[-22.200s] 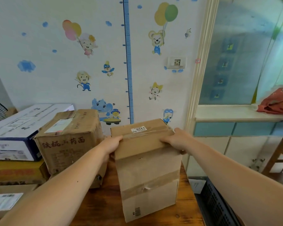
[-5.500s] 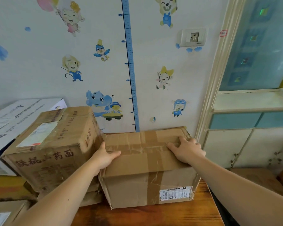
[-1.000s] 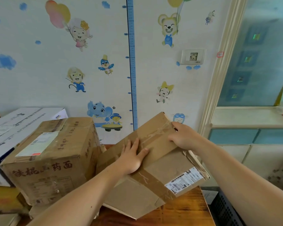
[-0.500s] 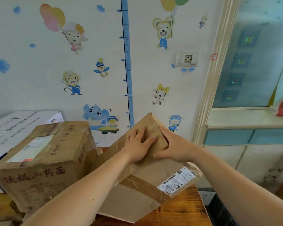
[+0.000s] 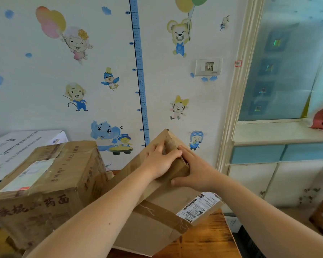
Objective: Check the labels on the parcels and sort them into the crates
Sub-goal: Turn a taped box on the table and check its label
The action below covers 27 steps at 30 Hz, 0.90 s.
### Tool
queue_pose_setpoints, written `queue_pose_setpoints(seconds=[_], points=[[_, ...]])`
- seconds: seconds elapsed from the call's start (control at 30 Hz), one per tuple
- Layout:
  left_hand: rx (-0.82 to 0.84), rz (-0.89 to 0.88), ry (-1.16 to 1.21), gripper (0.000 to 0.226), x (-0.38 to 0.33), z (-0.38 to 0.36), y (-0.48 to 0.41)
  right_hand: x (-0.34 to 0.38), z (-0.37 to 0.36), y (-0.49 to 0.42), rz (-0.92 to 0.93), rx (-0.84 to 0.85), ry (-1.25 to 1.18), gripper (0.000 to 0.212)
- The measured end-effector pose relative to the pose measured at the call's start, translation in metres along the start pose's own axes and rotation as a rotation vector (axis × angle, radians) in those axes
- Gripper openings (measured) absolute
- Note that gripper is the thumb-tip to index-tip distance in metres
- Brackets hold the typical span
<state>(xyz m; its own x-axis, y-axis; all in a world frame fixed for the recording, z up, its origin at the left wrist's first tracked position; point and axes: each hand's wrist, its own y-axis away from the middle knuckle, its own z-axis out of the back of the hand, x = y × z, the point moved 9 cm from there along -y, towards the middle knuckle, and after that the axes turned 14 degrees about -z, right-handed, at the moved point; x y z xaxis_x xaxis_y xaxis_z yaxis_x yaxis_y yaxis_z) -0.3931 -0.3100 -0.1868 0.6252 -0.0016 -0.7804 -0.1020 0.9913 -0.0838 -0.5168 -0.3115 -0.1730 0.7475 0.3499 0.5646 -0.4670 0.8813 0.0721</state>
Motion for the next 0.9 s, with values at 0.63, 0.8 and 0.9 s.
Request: queue_pose_setpoints(seconds=[0.63,0.8,0.9], points=[[-0.040,-0.029,0.058,0.097,-0.018,-0.001,-0.001,-0.024,-0.008,-0.001,0.021,0.007,-0.086,0.094],[-0.064,-0.045,0.136,0.088,-0.011,0.000,-0.003,-0.016,-0.007,-0.006,0.037,-0.009,-0.049,0.095],[-0.085,-0.025,0.198,0.092,-0.010,0.009,0.000,-0.010,-0.001,-0.009,0.010,-0.045,-0.022,0.100]])
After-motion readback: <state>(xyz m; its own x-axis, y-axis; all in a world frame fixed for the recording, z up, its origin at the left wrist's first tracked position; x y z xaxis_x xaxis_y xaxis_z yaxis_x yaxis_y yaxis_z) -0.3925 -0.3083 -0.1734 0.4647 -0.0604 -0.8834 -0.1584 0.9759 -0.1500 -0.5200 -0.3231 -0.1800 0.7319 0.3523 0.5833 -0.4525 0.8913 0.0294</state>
